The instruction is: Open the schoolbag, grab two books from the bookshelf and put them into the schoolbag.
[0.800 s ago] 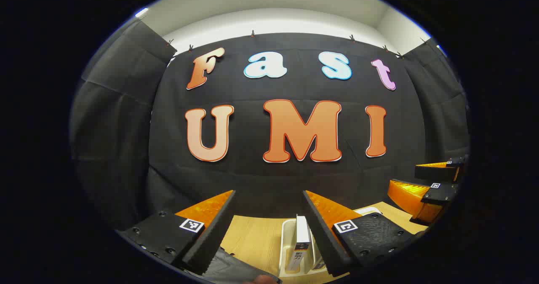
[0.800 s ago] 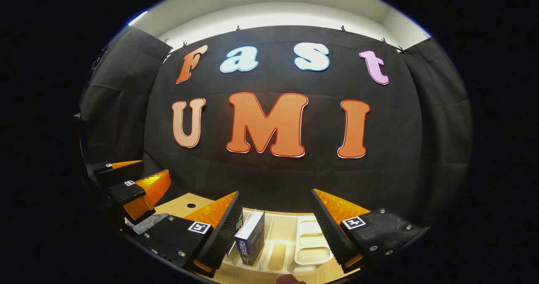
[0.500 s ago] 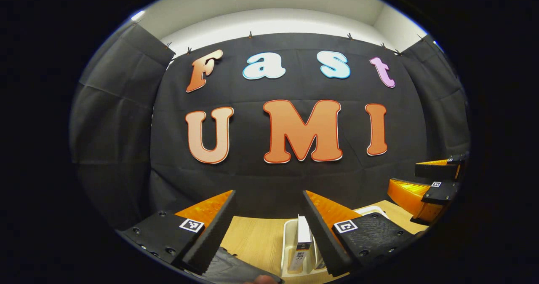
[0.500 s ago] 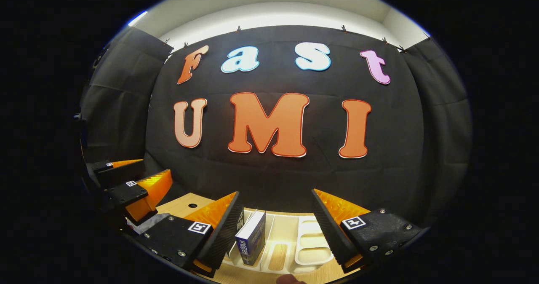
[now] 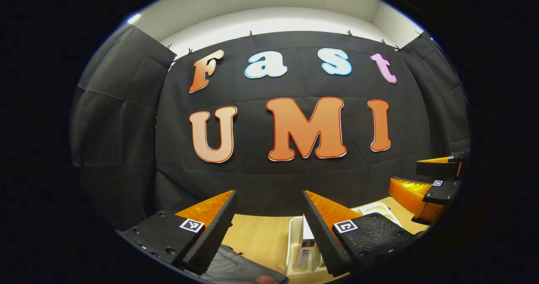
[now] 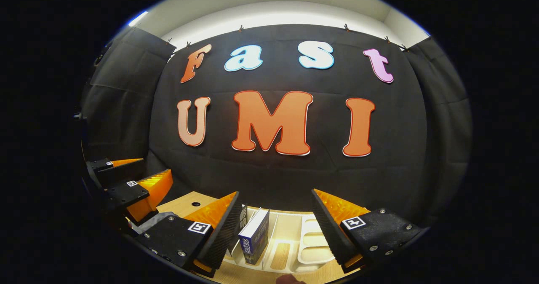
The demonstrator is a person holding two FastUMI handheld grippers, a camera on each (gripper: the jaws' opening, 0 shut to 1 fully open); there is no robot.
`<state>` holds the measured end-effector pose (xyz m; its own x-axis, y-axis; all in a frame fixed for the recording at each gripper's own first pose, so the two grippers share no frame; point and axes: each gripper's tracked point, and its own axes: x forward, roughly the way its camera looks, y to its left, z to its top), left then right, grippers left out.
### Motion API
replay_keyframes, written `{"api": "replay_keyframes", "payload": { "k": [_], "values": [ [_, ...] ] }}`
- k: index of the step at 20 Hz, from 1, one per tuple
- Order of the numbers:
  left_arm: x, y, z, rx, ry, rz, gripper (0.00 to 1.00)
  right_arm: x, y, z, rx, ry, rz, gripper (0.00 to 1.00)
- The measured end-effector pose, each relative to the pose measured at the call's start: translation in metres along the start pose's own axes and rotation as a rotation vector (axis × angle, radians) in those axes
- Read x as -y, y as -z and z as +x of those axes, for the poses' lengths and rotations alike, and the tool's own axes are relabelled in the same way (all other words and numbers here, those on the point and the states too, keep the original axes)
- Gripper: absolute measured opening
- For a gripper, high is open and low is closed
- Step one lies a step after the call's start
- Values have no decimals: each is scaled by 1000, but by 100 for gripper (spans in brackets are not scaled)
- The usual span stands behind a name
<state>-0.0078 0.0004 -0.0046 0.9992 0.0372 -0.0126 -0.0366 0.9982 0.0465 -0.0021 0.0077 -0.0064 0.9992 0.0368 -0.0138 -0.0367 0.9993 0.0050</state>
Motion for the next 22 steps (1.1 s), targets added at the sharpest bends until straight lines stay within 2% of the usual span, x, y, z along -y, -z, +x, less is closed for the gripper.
{"api": "replay_keyframes", "payload": {
  "k": [13,17,22],
  "values": [
    [1,25,-4,-69,-7,118,94,22,4,7,0,22,-27,97],
    [9,63,-10,-149,0,248,94,34,7,13,0,38,-42,97],
    [16,143,-28,-303,31,471,96,45,18,22,-15,35,-61,97]
  ]
}}
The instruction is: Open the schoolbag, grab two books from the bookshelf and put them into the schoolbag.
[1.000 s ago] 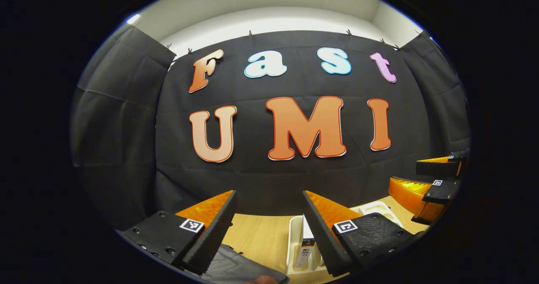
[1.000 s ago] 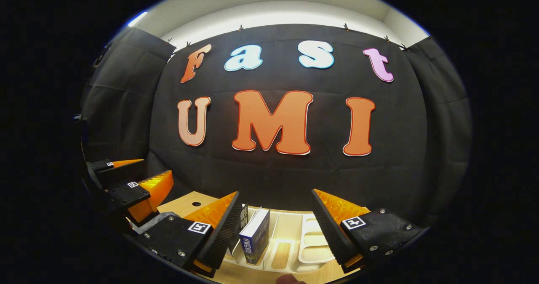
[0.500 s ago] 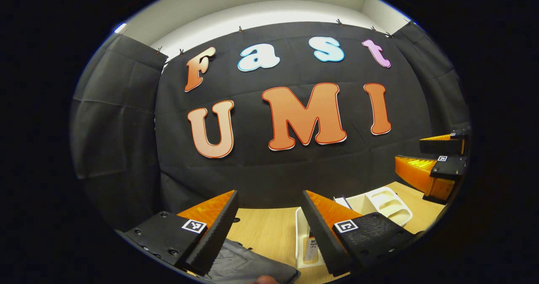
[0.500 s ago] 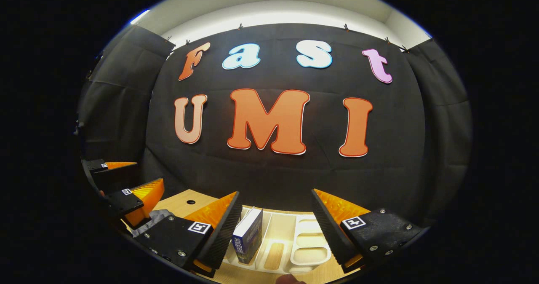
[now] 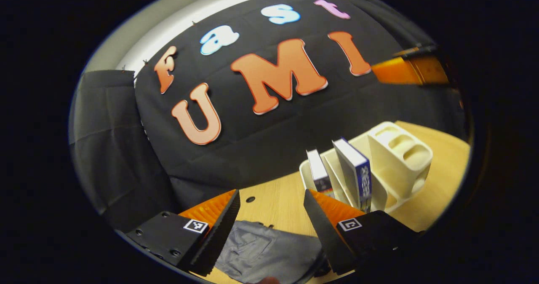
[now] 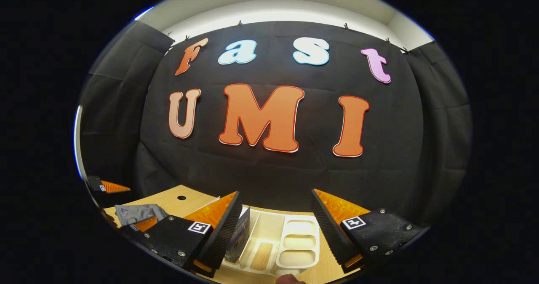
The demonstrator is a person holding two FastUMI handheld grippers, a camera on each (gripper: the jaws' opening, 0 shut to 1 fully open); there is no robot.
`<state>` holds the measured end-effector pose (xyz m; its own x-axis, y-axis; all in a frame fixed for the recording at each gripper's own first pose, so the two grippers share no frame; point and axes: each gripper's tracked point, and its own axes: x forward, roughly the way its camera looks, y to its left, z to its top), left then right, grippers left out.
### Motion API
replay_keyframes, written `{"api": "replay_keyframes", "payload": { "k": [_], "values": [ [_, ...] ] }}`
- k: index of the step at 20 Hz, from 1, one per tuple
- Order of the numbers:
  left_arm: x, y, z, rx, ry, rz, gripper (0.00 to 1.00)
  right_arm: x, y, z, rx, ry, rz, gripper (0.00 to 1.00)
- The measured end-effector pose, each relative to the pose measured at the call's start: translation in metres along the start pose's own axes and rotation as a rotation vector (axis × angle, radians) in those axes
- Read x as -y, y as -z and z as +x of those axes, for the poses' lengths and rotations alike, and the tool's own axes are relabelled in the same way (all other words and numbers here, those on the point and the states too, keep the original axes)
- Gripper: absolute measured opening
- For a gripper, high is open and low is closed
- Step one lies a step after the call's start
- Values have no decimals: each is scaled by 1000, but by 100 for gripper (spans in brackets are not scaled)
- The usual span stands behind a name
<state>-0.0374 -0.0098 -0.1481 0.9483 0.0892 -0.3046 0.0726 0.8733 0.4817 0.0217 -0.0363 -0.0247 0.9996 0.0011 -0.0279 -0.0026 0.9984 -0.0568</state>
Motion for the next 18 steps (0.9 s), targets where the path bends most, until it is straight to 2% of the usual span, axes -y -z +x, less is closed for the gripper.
{"api": "replay_keyframes", "payload": {
  "k": [6,7,8,9,12,18],
  "values": [
    [34,79,-5,-156,24,199,95,13,17,12,-18,-1,-13,97],
    [37,90,-8,-178,28,231,100,16,19,13,-21,4,-14,97],
    [44,102,-11,-199,31,261,95,17,22,15,-24,6,-13,97],
    [49,115,-14,-222,40,289,95,18,23,17,-26,6,-12,97],
    [58,148,-18,-282,59,337,94,20,27,18,-33,4,-17,97],
    [70,183,-18,-376,77,426,93,25,36,24,-46,6,-22,97]
  ]
}}
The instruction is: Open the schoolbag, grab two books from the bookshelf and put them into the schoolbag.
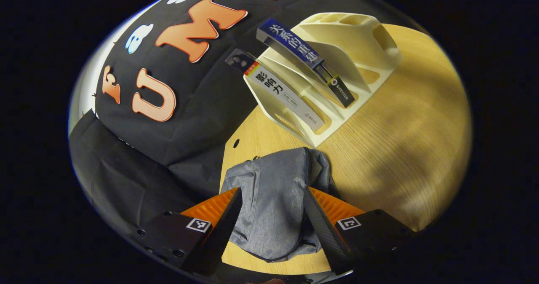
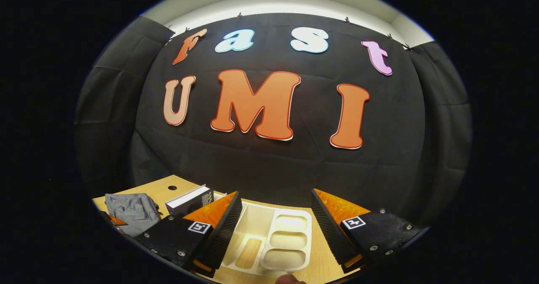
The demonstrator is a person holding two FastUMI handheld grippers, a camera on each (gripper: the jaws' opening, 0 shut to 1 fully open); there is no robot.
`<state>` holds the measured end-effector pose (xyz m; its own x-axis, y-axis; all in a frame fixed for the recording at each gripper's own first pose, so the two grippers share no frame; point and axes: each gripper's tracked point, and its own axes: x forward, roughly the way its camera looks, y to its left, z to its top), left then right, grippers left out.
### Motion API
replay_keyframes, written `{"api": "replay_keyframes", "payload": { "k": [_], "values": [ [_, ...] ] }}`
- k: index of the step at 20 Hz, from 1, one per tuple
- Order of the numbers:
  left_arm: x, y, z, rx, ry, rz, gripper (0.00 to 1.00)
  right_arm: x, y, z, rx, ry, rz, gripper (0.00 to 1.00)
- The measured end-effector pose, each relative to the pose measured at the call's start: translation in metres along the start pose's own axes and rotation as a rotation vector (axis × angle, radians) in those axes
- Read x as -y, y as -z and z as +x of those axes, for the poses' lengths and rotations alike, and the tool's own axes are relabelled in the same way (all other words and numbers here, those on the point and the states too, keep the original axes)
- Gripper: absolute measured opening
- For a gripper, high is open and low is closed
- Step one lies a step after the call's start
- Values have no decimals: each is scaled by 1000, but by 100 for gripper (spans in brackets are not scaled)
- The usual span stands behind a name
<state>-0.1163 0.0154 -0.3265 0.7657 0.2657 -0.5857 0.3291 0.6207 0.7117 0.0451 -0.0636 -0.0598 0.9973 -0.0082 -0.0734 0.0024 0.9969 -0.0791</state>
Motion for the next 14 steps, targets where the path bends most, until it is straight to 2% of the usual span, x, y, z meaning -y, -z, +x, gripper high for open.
{"api": "replay_keyframes", "payload": {
  "k": [3,8,10,13,14],
  "values": [
    [16,9,2,-33,21,49,90,0,0,1,4,-2,-1,97],
    [-8,22,4,-69,-99,80,83,0,4,0,-6,-3,11,97],
    [-25,20,4,-70,-167,88,78,1,2,-1,1,-6,10,97],
    [-37,31,14,-121,-199,77,58,0,0,-2,3,-13,13,97],
    [-40,40,18,-156,-202,75,47,-2,-1,-3,3,-16,17,97]
  ]
}}
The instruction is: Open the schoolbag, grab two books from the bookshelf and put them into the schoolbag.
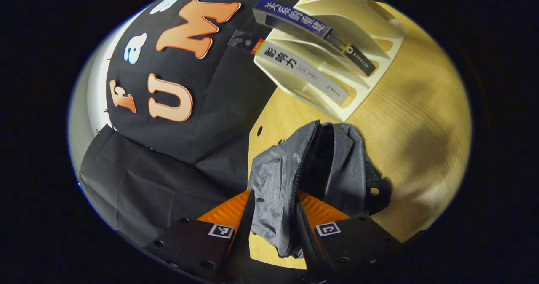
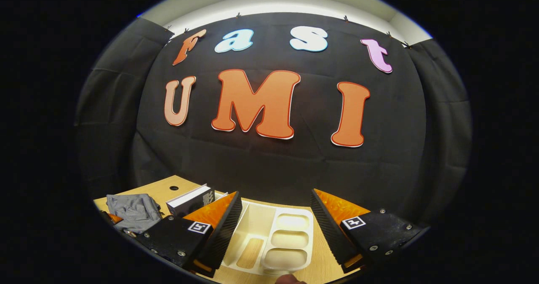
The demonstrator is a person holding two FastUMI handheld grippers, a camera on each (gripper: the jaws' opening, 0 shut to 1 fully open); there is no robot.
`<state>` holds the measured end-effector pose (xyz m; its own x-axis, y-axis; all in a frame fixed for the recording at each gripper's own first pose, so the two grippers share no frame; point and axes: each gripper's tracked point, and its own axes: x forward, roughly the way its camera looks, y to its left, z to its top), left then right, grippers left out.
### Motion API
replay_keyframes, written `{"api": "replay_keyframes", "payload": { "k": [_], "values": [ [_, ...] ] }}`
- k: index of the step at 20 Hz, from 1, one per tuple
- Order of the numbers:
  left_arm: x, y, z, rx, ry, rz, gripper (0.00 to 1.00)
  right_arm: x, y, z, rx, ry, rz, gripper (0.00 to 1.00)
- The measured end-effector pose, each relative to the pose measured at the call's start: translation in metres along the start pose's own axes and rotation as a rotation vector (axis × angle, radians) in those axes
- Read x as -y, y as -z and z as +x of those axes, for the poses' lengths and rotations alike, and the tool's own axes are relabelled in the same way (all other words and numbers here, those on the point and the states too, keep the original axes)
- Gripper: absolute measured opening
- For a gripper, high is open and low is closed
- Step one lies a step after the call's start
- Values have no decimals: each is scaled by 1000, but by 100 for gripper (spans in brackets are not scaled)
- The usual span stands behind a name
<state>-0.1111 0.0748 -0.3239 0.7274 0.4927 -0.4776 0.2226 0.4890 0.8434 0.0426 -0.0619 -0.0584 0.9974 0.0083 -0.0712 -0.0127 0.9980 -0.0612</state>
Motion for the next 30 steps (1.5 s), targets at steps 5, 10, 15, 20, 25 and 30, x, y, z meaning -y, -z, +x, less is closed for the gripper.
{"api": "replay_keyframes", "payload": {
  "k": [5,10,15,20,25,30],
  "values": [
    [-8,20,18,-75,37,-43,24,-7,-7,0,10,-14,1,97],
    [-12,22,19,-81,148,-116,13,-27,-9,0,-20,-24,-9,97],
    [-30,20,16,-53,318,-210,8,-61,-10,3,-83,-23,-12,97],
    [-56,24,24,-3,480,-271,8,-101,-17,15,-133,-34,-35,97],
    [-86,24,33,26,602,-302,8,-142,-12,34,-227,-68,-40,97],
    [-118,21,42,58,684,-292,8,-164,-9,54,-328,-65,-27,97]
  ]
}}
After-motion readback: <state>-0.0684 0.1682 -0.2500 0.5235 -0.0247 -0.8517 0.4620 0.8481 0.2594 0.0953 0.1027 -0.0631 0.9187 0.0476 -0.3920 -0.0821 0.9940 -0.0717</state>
